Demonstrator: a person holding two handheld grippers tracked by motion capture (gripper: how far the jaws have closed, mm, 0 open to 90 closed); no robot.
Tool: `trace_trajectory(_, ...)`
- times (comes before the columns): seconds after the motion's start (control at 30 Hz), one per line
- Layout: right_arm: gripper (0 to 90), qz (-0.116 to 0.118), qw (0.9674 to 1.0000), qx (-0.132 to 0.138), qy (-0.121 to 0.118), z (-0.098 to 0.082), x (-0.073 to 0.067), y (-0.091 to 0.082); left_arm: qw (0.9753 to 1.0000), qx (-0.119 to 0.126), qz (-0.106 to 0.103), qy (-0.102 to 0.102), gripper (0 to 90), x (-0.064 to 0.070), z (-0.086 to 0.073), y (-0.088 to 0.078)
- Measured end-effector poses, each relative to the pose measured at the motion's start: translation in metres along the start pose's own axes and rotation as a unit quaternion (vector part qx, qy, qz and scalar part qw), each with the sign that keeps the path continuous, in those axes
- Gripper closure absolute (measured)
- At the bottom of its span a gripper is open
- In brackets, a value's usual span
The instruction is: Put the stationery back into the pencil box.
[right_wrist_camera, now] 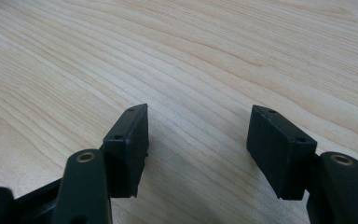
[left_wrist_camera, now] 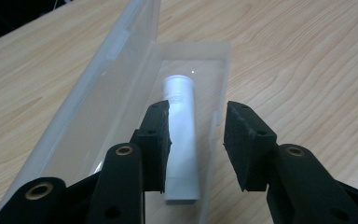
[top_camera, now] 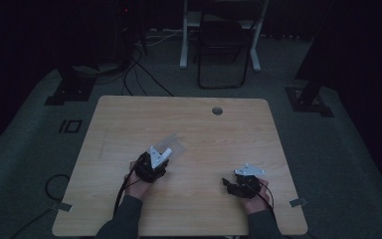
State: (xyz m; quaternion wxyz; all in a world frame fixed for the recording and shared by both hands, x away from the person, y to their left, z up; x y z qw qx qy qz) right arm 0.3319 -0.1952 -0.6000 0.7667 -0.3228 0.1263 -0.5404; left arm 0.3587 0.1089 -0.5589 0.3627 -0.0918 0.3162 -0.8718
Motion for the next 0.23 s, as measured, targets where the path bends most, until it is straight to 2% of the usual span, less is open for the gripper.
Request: trace_trajectory(0.23,38.5,0.000,1.0000,0.000,0.000,0.000,0.000,0.000,0.9994,0.019,-0.029,0.000,57.8,0.015,0.000,-0.005)
Point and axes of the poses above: each handheld gripper's, and its own axes: y roughly forward along the jaws, z roughly out of its top, x roughly to its right, the point moved 5 cm from there along y, roughly forward along the jaws, and after that the axes turned 14 degrees about -z, right-handed, at the moved point
